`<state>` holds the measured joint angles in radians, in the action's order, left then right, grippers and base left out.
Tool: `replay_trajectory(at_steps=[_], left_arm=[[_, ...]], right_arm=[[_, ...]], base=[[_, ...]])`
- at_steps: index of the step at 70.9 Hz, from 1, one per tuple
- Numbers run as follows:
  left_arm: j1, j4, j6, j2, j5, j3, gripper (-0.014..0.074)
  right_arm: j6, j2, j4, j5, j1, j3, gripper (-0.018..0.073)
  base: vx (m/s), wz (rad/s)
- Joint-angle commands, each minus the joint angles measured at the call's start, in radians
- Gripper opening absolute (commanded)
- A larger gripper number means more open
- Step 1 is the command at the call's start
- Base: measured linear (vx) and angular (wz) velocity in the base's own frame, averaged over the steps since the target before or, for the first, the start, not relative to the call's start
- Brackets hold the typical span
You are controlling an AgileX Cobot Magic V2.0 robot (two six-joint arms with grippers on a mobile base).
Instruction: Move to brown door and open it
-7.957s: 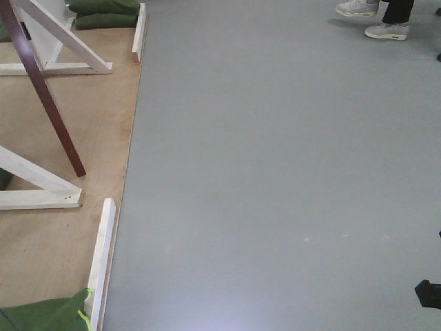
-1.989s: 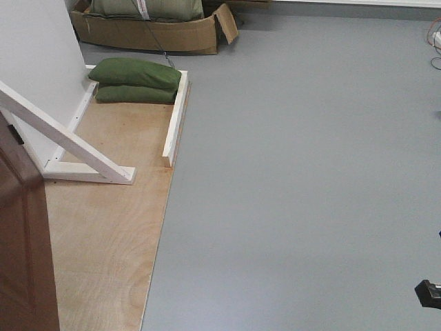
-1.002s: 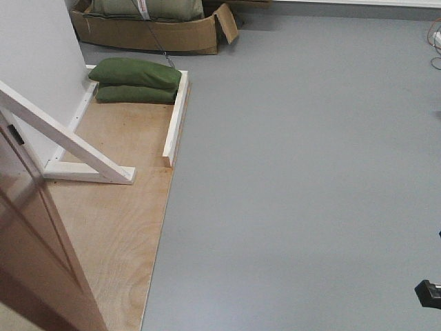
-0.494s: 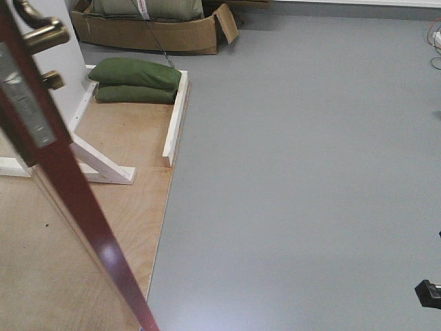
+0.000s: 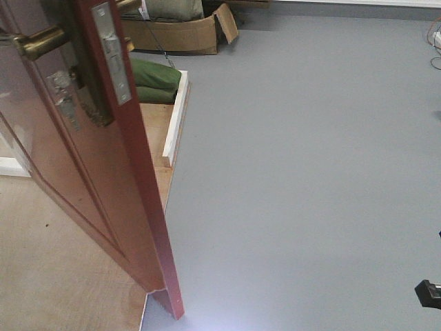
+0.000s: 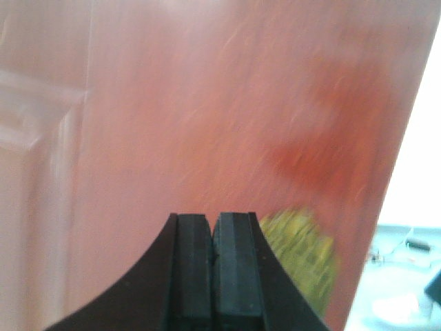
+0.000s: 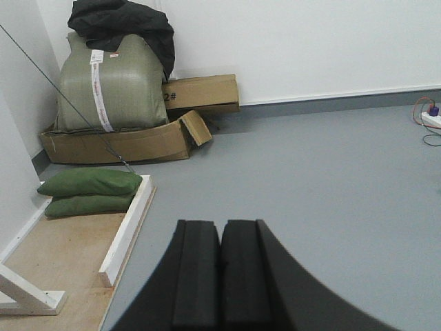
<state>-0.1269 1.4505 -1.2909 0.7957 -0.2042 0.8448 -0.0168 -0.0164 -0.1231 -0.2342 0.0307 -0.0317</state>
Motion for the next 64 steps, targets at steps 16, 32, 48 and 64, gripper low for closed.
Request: replay_trajectory(at_steps=[16,32,48,64], left_arm=[[-0.008,0.015,-0.002,-0.004,0.001,0.026,0.0011],[-0.008,0.015,-0.002,-0.004,0.001,0.026,0.0011],[-0.008,0.015,-0.002,-0.004,0.001,0.026,0.0011],[-0.008,0.015,-0.002,-0.004,0.001,0.026,0.0011]], right_arm=[[-0.009,-0.008,0.004,0.08,0.0,-0.002,0.0],[-0.009,-0.008,0.004,0.08,0.0,-0.002,0.0],[-0.009,-0.008,0.004,0.08,0.0,-0.002,0.0],[-0.009,-0.008,0.004,0.08,0.0,-0.002,0.0]], base=[[0.0,0.0],[0.0,0.0],[0.0,0.0],[0.0,0.0]])
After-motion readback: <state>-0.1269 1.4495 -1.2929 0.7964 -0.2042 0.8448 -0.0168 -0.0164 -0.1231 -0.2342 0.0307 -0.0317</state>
